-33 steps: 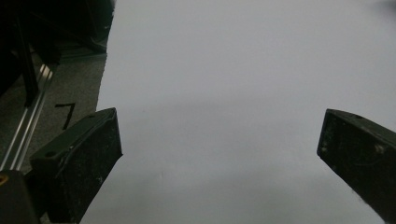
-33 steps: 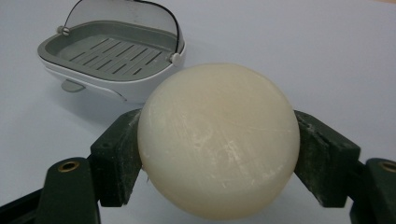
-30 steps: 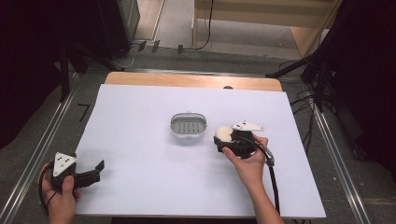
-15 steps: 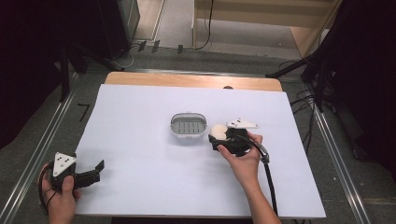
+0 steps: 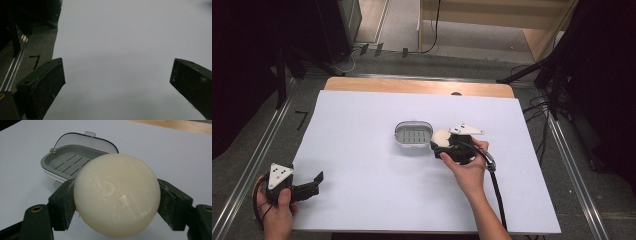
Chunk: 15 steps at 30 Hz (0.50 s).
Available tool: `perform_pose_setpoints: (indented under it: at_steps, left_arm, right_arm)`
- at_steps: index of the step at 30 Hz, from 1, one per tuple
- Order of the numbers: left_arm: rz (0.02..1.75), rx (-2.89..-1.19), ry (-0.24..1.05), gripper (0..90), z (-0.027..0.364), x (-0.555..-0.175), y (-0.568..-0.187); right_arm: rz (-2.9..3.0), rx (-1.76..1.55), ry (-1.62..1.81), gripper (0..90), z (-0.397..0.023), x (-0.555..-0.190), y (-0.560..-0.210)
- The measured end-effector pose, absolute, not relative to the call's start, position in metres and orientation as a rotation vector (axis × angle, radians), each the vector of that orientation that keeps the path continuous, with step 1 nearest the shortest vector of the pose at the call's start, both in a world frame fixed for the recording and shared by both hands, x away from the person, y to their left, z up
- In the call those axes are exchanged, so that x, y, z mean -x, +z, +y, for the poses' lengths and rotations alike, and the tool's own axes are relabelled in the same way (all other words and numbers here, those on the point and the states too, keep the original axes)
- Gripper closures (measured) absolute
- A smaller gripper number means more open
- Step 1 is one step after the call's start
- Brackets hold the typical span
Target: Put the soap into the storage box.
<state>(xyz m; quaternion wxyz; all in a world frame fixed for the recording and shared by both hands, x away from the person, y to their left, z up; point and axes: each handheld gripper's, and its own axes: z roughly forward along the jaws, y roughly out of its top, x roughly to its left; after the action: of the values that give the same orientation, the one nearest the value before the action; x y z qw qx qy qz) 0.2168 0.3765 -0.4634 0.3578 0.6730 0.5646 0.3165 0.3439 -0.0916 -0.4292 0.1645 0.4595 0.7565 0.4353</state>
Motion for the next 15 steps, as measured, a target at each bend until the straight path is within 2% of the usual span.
perform_pose_setpoints:
  at_steps: [15]
  left_arm:
    - [1.455,-1.738,0.819,0.4,0.377,-0.217,-0.463]
  right_arm:
    - [2.181,-1.293,1.242,25.0,-0.078,-0.35,-0.424]
